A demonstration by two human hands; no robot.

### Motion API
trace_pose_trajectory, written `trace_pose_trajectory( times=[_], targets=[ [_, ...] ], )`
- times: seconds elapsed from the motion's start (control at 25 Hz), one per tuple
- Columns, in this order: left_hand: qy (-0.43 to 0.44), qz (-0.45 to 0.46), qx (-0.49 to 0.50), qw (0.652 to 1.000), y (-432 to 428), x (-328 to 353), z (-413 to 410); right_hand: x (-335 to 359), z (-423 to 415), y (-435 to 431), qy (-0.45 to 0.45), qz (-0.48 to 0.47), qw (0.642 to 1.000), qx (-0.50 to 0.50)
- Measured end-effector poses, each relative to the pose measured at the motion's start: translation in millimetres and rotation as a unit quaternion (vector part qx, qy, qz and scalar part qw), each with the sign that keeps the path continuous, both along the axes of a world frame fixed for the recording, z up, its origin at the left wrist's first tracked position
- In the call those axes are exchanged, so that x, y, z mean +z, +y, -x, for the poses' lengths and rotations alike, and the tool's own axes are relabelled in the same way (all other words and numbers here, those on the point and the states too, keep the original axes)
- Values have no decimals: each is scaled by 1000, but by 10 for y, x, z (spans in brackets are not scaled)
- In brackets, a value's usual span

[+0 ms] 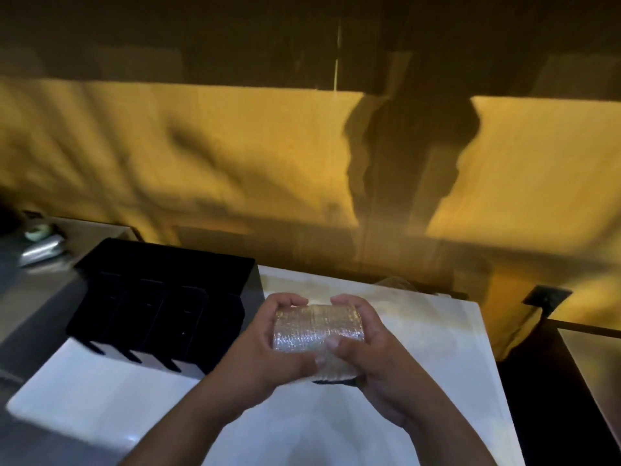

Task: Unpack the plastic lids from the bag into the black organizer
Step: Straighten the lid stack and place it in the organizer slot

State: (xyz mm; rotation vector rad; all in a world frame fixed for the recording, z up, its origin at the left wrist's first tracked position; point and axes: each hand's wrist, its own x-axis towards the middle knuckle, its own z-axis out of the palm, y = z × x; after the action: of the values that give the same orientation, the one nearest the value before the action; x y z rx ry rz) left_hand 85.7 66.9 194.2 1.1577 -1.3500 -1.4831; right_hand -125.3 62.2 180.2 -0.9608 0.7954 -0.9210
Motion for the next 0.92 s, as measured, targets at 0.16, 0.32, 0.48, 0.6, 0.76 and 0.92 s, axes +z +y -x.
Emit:
trace_pose_trajectory(
  times=[0.16,0.32,0.48,0.6,0.76,0.92],
  targets=[
    [35,-15,67,997,164,4,-103,0,-274,83,7,8,1000,-5],
    [39,-31,58,997,255,16,-303,-10,-531,131,2,-13,1000,6],
    [-10,-25,24,999,258,83,-778,36,-872,151,-16,-41,998,44],
    [-29,-27,65,997,290,58,-1262,107,-1428,170,67,-46,996,32],
    [61,-65,125,988,405,-62,-2022,144,-2331,235,68,-38,997,18],
    [63,-50,59,995,468,-24,-3023,258,-3148,294,30,-31,999,25]
  ],
)
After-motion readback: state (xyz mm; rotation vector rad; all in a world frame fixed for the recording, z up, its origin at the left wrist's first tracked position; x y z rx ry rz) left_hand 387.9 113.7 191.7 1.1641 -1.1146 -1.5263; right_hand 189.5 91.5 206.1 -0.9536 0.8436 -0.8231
